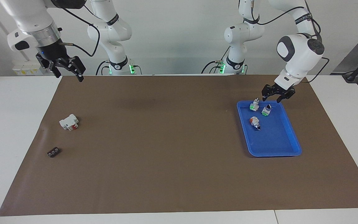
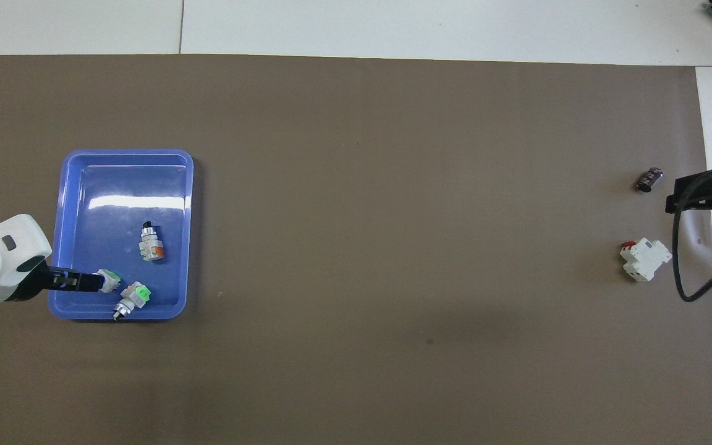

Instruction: Turn and place switch with both arms

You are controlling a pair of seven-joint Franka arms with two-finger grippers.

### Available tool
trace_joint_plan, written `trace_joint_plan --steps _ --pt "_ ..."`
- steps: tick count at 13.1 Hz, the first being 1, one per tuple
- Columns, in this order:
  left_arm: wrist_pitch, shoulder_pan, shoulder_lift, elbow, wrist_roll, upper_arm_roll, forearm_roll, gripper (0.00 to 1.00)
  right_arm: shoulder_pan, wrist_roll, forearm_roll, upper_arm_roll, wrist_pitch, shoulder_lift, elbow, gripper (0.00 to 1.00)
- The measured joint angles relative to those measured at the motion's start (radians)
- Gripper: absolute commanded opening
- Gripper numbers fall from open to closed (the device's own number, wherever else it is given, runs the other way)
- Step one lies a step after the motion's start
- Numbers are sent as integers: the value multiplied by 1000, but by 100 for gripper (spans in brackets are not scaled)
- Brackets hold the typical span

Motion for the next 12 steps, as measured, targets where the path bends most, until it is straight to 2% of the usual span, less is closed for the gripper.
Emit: trace_joint_plan --steps 3,5,8,12 --pt "112 0 77 -10 33 -5 0 80 0 -8 0 5 -26 1 11 100" --pt "138 -3 104 -9 35 -11 0 99 1 -8 18 7 -55 1 36 100" --pt "124 -5 108 48 35 -13 0 99 1 -1 31 7 -62 3 46 100" --pt "-181 -18 103 325 -15 -14 1 99 1 -1 32 7 -63 12 46 100"
